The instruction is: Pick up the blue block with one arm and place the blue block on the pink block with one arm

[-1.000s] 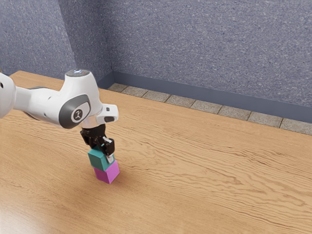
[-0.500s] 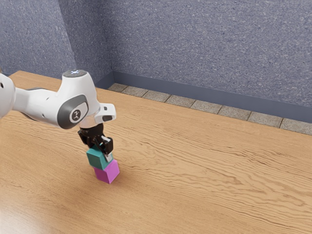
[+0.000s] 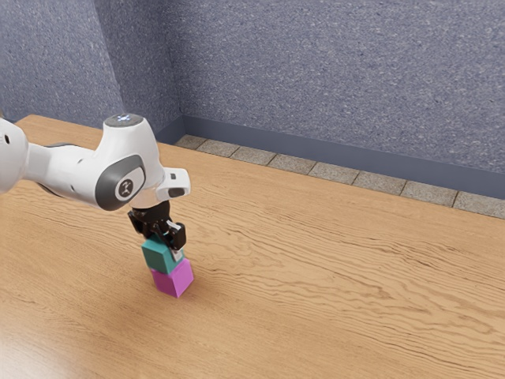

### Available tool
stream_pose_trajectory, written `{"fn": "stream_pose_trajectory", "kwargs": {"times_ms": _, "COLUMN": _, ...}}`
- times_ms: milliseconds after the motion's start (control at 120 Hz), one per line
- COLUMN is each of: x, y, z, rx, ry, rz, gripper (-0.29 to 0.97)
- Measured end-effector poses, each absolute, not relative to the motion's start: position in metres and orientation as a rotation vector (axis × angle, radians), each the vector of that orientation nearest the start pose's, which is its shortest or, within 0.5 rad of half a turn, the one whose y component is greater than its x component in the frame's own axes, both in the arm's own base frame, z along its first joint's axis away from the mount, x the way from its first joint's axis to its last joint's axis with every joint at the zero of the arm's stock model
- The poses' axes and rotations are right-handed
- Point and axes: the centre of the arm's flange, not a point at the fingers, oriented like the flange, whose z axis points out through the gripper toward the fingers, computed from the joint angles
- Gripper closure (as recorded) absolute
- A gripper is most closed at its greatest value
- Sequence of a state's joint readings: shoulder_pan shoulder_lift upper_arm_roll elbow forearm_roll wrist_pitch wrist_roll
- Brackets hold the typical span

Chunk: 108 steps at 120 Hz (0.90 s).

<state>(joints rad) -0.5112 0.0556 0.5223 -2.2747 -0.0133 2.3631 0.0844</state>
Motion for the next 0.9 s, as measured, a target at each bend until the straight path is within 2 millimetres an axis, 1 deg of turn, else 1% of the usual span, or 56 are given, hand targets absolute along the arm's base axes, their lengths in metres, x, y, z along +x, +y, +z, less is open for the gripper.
{"fn": "stream_pose_trajectory", "kwargs": {"times_ms": 150, "x": 0.527, "y": 0.002, "z": 0.339, "rx": -3.125, "ry": 0.128, "rz": -0.06, "gripper": 0.15}}
{"fn": "stream_pose_trajectory", "kwargs": {"times_ms": 250, "x": 0.527, "y": 0.001, "z": 0.339, "rx": -3.126, "ry": 0.143, "rz": -0.059, "gripper": 0.1}}
{"fn": "stream_pose_trajectory", "kwargs": {"times_ms": 517, "x": 0.526, "y": 0.002, "z": 0.34, "rx": -3.127, "ry": 0.169, "rz": -0.058, "gripper": 0.05}}
{"fn": "stream_pose_trajectory", "kwargs": {"times_ms": 583, "x": 0.526, "y": 0.001, "z": 0.343, "rx": -3.13, "ry": 0.175, "rz": -0.067, "gripper": 0.04}}
{"fn": "stream_pose_trajectory", "kwargs": {"times_ms": 642, "x": 0.526, "y": 0.0, "z": 0.352, "rx": -3.138, "ry": 0.184, "rz": -0.096, "gripper": 0.04}}
{"fn": "stream_pose_trajectory", "kwargs": {"times_ms": 700, "x": 0.523, "y": -0.002, "z": 0.371, "rx": -3.152, "ry": 0.202, "rz": -0.151, "gripper": 0.04}}
{"fn": "stream_pose_trajectory", "kwargs": {"times_ms": 733, "x": 0.521, "y": -0.003, "z": 0.386, "rx": -3.157, "ry": 0.217, "rz": -0.195, "gripper": 0.03}}
{"fn": "stream_pose_trajectory", "kwargs": {"times_ms": 775, "x": 0.526, "y": 0.0, "z": 0.408, "rx": -3.156, "ry": 0.223, "rz": -0.252, "gripper": 0.03}}
{"fn": "stream_pose_trajectory", "kwargs": {"times_ms": 808, "x": 0.534, "y": 0.007, "z": 0.431, "rx": -3.153, "ry": 0.209, "rz": -0.286, "gripper": 0.03}}
{"fn": "stream_pose_trajectory", "kwargs": {"times_ms": 833, "x": 0.538, "y": 0.016, "z": 0.444, "rx": -3.153, "ry": 0.186, "rz": -0.291, "gripper": 0.03}}
{"fn": "stream_pose_trajectory", "kwargs": {"times_ms": 867, "x": 0.539, "y": 0.03, "z": 0.454, "rx": -3.158, "ry": 0.149, "rz": -0.272, "gripper": 0.03}}
{"fn": "stream_pose_trajectory", "kwargs": {"times_ms": 900, "x": 0.538, "y": 0.042, "z": 0.457, "rx": -3.163, "ry": 0.117, "rz": -0.24, "gripper": 0.03}}
